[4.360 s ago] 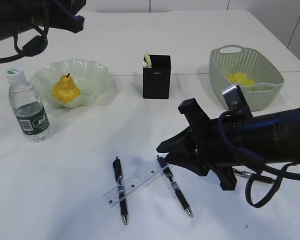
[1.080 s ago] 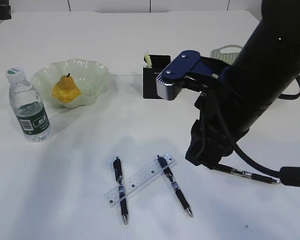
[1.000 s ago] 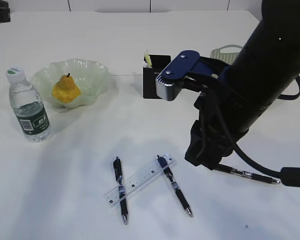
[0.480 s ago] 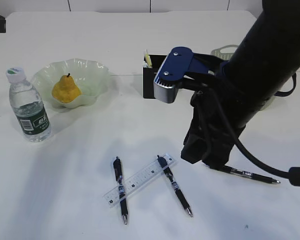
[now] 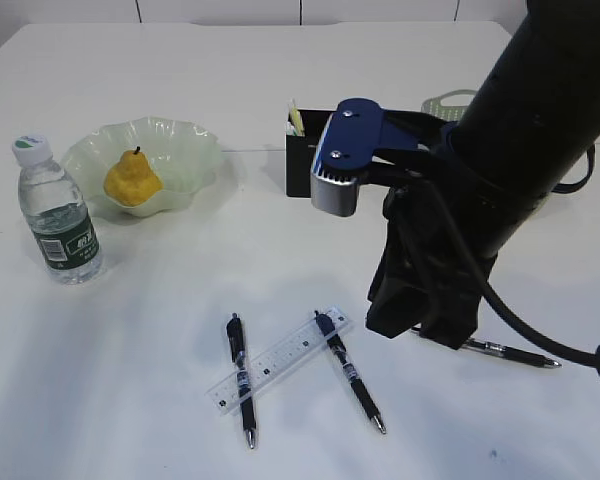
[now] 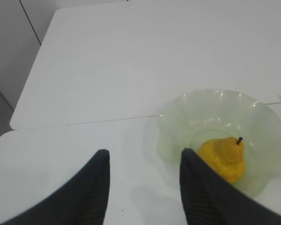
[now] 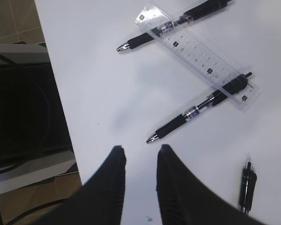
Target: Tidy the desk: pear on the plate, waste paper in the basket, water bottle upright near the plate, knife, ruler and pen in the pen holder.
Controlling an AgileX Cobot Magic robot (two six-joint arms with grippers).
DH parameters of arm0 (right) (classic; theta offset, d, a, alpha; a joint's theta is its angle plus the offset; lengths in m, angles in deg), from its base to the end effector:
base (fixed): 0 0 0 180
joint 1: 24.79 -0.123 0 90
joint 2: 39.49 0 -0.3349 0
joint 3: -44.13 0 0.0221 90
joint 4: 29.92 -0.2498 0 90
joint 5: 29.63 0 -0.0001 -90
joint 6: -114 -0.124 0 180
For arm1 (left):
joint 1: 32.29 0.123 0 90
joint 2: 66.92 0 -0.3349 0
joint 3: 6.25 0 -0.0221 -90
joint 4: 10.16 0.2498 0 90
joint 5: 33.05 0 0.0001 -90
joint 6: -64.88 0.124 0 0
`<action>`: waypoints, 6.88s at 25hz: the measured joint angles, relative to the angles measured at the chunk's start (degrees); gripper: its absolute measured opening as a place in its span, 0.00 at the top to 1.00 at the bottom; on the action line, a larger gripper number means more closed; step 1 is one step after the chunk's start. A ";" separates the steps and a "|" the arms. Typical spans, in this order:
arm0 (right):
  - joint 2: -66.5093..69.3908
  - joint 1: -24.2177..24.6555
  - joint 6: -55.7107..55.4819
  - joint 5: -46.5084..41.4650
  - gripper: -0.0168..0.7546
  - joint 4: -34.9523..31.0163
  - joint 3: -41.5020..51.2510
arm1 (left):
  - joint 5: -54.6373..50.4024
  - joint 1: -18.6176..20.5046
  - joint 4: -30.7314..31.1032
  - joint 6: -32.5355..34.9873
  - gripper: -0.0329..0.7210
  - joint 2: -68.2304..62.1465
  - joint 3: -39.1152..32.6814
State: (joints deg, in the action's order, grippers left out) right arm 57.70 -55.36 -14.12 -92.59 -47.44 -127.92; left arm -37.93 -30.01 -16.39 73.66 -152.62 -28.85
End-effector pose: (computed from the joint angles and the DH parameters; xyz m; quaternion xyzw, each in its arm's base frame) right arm 0.2548 0.1892 0.2949 -0.6066 0.7755 0.1207 0.1270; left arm 0.3327 0.0121 0.3507 0.0047 0.8346 0.0195 0.5505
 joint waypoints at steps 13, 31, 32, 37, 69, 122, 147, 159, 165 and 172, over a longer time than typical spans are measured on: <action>0.00 0.00 6.20 -0.50 0.75 -0.48 0.00 | -0.44 0.10 -0.11 -0.10 0.50 12.25 -11.50; 0.00 0.00 -5.57 -2.56 0.74 -2.22 0.00 | -0.40 0.10 1.61 -0.10 0.50 27.41 -15.50; 0.00 0.00 -5.66 -2.56 0.74 -1.63 0.00 | -0.54 0.10 1.85 -0.10 0.50 27.55 -15.50; 0.00 0.00 -5.79 -2.56 0.74 1.59 0.00 | -0.99 0.10 2.64 -0.10 0.50 28.02 -15.50; 16.60 -1.24 3.03 -6.56 0.73 9.87 -15.60 | -1.15 0.10 4.52 -0.10 0.50 28.02 -15.60; 20.95 -5.85 24.17 4.12 0.41 6.59 -15.73 | -7.94 0.10 7.38 -0.10 0.50 28.02 -15.60; 26.85 -5.85 38.94 7.91 0.41 8.28 -15.76 | -7.75 0.10 7.38 -0.10 0.50 28.02 -15.60; 29.74 -5.85 41.33 10.59 0.41 8.28 -15.86 | -7.75 0.10 7.38 -0.10 0.50 28.02 -15.60; 30.37 -5.85 41.98 12.40 0.41 8.28 -15.98 | -7.75 0.10 7.38 -0.10 0.50 28.02 -15.60; 31.13 -5.85 42.83 13.65 0.41 8.28 -15.98 | -7.75 0.10 7.38 -0.10 0.50 28.02 -15.60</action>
State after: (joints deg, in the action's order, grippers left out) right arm 88.84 -61.21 28.71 -78.95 -39.16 -143.90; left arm -45.68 -29.91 -9.01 73.56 -124.60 -44.45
